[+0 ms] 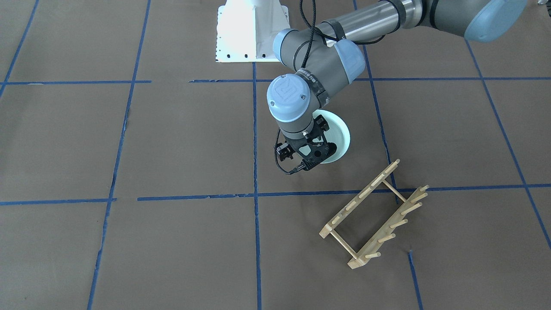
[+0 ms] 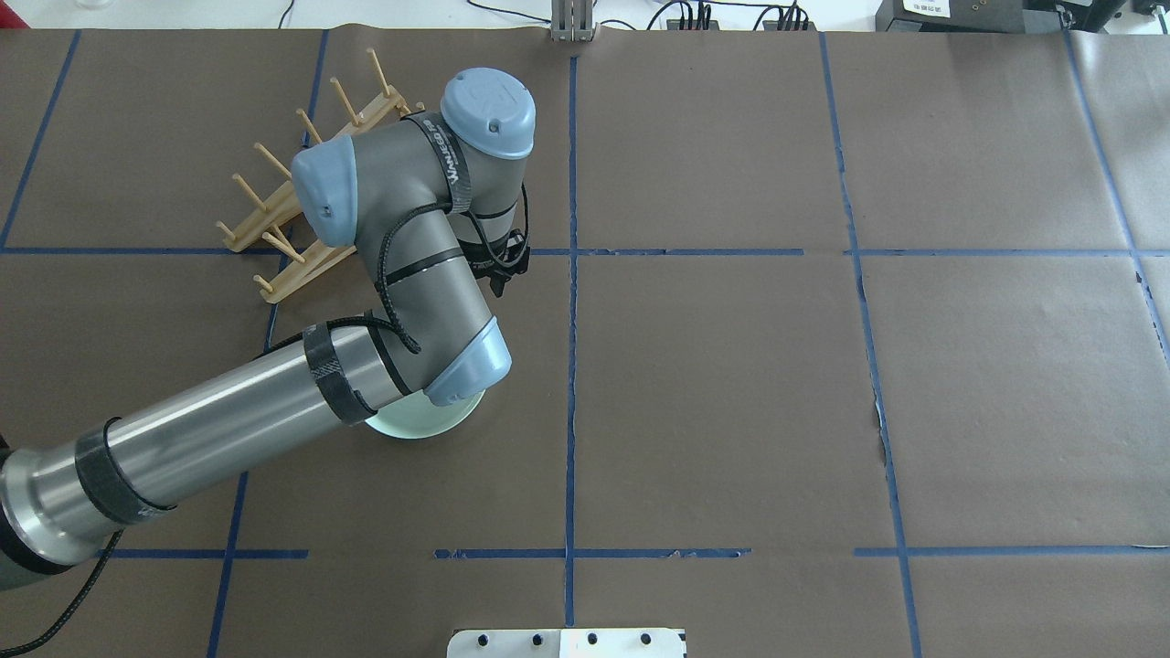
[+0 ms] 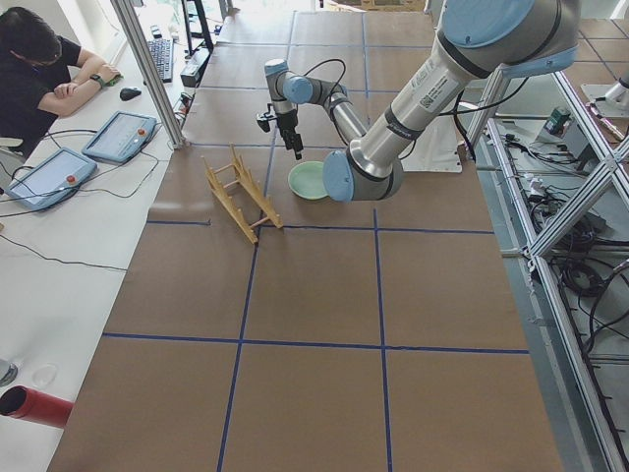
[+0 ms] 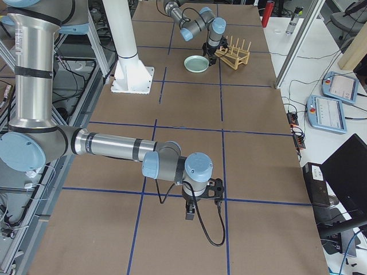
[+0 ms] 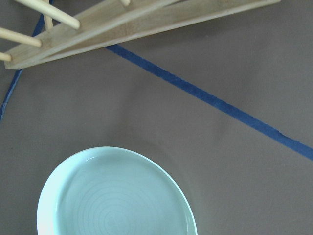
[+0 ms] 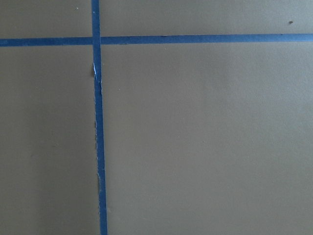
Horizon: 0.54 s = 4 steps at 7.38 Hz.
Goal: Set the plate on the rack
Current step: 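Move the left gripper down over the pale green plate's edge, then close the left gripper on the plate rim nearest the robot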
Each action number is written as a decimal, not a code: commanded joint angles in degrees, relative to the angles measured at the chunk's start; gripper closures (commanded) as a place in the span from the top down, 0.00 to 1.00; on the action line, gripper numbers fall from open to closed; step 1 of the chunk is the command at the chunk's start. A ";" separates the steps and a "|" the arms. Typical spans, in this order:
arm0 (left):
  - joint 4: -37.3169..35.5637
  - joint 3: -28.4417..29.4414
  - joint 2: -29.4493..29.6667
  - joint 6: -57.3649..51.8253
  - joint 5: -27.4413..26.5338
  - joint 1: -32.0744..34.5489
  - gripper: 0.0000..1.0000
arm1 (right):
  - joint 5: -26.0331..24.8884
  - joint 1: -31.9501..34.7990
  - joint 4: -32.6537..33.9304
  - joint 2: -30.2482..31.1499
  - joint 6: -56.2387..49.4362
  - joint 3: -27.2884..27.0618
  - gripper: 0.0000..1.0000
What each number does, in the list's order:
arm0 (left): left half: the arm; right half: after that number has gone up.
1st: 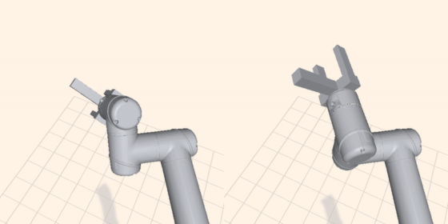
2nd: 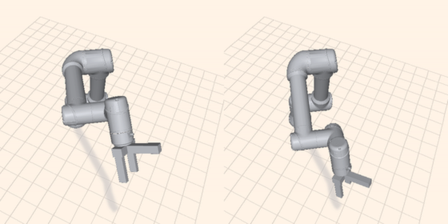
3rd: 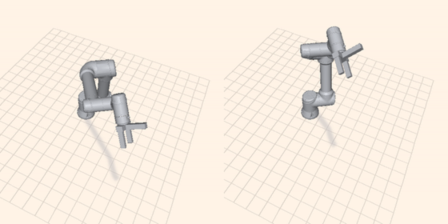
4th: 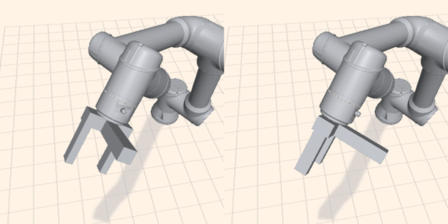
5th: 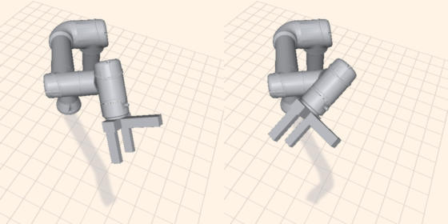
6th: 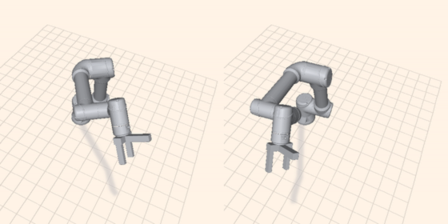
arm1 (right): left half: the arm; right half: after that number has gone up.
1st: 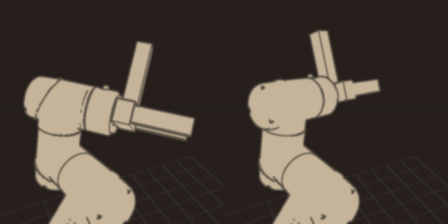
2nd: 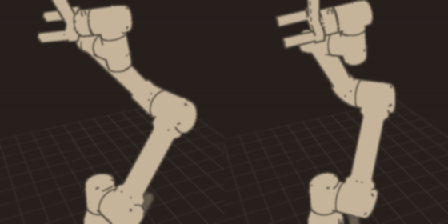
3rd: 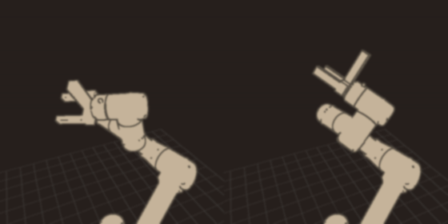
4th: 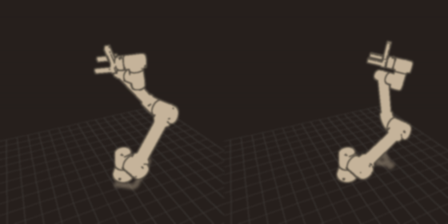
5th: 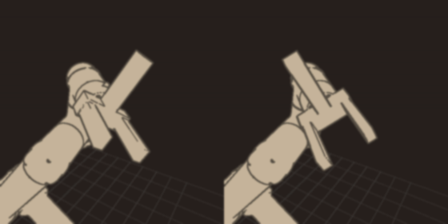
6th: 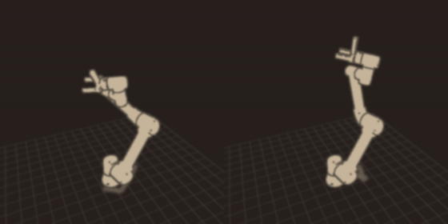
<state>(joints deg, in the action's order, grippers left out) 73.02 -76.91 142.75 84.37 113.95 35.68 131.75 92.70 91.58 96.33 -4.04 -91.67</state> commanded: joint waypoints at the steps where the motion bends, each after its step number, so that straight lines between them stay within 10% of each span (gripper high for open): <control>1: 3.09 2.64 0.08 0.71 -1.89 -2.19 0.76 | 0.00 0.03 0.00 0.00 0.00 0.00 1.00; 2: 3.18 2.55 0.16 0.62 -1.89 -2.28 0.58 | 0.00 0.03 0.00 0.00 0.00 0.00 1.00; 4: 4.14 2.55 -0.10 0.62 -1.89 -2.28 0.55 | 0.00 -0.06 0.00 0.00 0.00 0.00 1.00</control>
<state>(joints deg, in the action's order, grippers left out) 76.38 -74.40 142.80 84.99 112.09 33.46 131.75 92.70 91.58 96.33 -4.04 -91.67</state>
